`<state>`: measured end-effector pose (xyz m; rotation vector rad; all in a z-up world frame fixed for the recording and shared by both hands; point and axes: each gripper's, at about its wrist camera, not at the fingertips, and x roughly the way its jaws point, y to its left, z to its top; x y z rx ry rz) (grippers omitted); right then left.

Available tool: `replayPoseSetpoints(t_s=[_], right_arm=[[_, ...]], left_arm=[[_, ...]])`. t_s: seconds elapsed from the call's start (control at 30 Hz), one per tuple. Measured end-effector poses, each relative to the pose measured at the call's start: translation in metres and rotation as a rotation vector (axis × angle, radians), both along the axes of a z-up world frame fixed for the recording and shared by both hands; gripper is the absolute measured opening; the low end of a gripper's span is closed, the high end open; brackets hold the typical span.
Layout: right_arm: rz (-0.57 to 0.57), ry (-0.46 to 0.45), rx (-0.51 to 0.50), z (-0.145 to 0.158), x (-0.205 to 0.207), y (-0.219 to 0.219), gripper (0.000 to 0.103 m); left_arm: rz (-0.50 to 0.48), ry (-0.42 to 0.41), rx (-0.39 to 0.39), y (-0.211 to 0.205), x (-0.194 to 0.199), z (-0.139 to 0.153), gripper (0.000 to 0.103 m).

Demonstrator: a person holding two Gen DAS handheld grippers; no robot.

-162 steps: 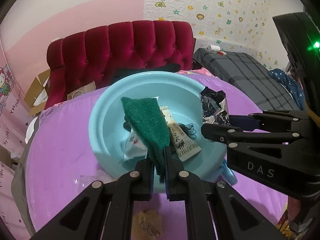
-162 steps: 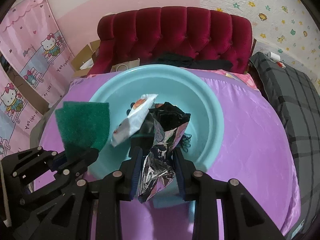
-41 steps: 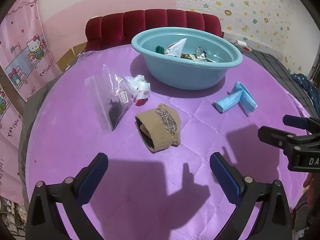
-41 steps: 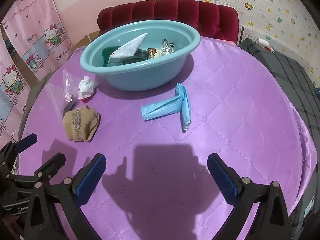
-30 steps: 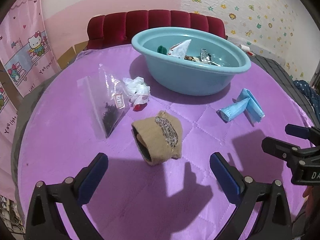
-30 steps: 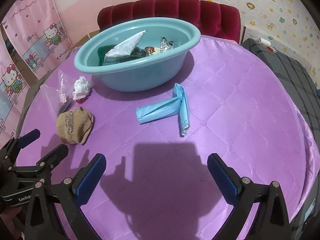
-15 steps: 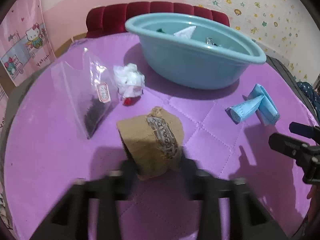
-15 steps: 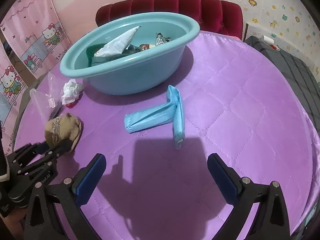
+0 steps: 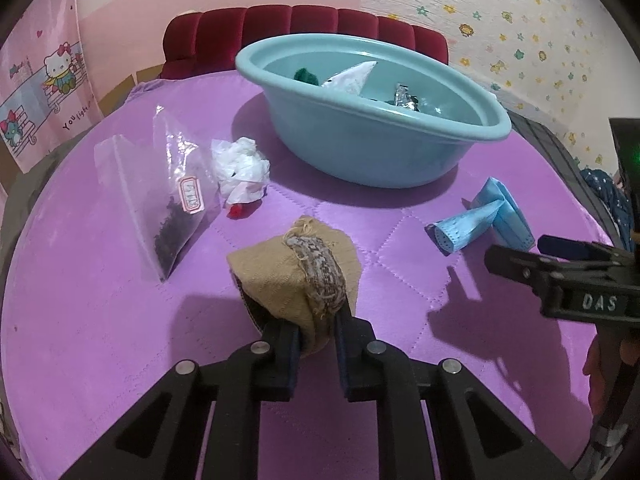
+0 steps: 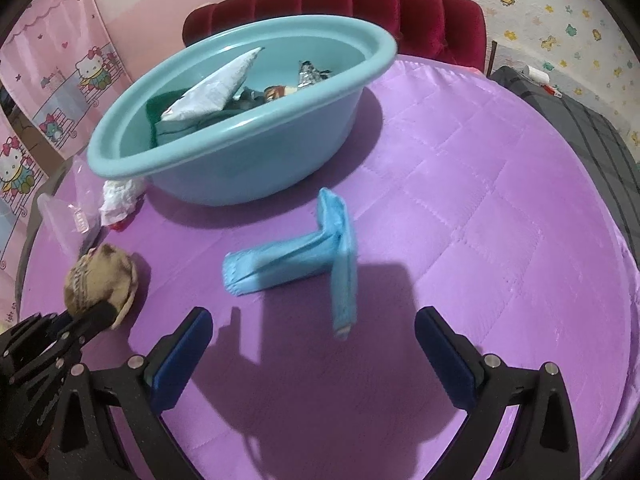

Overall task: Organize soft objects
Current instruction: 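Grasp the beige knit hat with the left tool while the right tool grasps the blue cloth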

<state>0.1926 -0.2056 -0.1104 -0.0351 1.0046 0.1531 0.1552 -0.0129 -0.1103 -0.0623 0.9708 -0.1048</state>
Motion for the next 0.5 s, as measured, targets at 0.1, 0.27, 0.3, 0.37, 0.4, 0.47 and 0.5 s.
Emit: replayPoseSetpoints(t_s=[0.1,0.27,0.3,0.37,0.4,0.47,0.5], right_arm=[[-0.011,0.004,-0.005,-0.002,0.005,-0.002,0.082],[0.0,0.021,-0.015,-0.01,0.011,-0.003,0.002],[0.007,0.014,-0.017,-0.01,0.01,-0.002,0.001],[0.02,0.014,-0.022,-0.01,0.005,-0.001,0.001],[0.022,0.012,-0.024,-0.009,0.003,0.0,0.001],[0.027,0.011,-0.025,-0.005,-0.001,0.001,0.001],[0.028,0.01,-0.025,-0.003,-0.003,0.001,0.001]], left_arm=[[-0.003,-0.001,-0.002,0.0,-0.001,0.0,0.016],[-0.005,-0.015,-0.005,-0.002,0.0,0.001,0.016],[-0.005,-0.015,-0.006,-0.002,0.0,0.002,0.016],[-0.009,-0.017,-0.006,-0.003,-0.001,0.003,0.016],[-0.011,-0.017,-0.006,-0.004,-0.001,0.005,0.016],[-0.014,-0.019,-0.008,-0.004,-0.003,0.008,0.016],[-0.015,-0.018,-0.01,-0.005,-0.003,0.009,0.016]])
